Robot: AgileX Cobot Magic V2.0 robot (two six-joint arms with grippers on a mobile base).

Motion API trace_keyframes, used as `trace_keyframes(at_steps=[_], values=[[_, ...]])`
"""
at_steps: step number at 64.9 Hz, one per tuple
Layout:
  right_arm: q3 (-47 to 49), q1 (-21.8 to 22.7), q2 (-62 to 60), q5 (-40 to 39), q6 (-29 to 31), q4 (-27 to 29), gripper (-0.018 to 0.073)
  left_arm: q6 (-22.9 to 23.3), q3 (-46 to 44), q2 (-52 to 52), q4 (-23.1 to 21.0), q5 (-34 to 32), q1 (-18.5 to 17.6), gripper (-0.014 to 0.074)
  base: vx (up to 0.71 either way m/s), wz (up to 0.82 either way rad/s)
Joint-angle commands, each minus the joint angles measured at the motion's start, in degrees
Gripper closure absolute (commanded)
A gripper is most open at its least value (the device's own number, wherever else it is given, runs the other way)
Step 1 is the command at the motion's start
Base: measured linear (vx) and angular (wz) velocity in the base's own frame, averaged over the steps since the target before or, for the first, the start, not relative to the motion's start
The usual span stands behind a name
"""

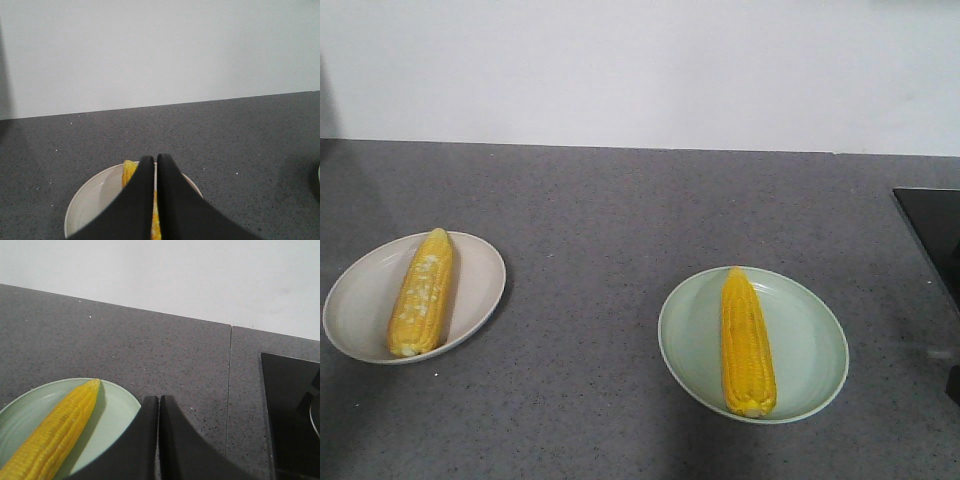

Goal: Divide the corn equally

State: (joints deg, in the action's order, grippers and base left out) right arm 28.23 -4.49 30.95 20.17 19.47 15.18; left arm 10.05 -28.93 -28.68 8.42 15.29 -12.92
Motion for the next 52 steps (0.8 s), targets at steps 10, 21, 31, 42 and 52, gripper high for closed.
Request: trace_keyframes(at_steps=[10,21,31,42,52], values=[[1.6,0.3,0.0,-3.8,0.3,0.5,0.057,-0.1,-1.6,-0.1,-0.1,-4.0,-0.1,0.0603,0.0,0.0],[1.6,0.3,0.0,-3.8,0.3,0.5,0.057,-0.1,-1.6,-0.1,-0.1,-4.0,-0.1,0.0603,0.0,0.0],[1.6,0.3,0.0,-3.8,0.3,0.6,0.057,-0.1,-1.2,2.0,-0.1,-4.3,-0.1,0.0603,0.0,0.0],[1.6,0.3,0.0,-3.8,0.3,0.6,0.057,-0.1,5.3,7.5,-0.1,-7.8,0.1,0.0603,0.0,0.0],[1.6,0.3,0.0,-3.8,0.3,0.6,0.057,-0.1,13.3,13.9,-0.2,-11.5,0.1,0.0603,0.0,0.0]])
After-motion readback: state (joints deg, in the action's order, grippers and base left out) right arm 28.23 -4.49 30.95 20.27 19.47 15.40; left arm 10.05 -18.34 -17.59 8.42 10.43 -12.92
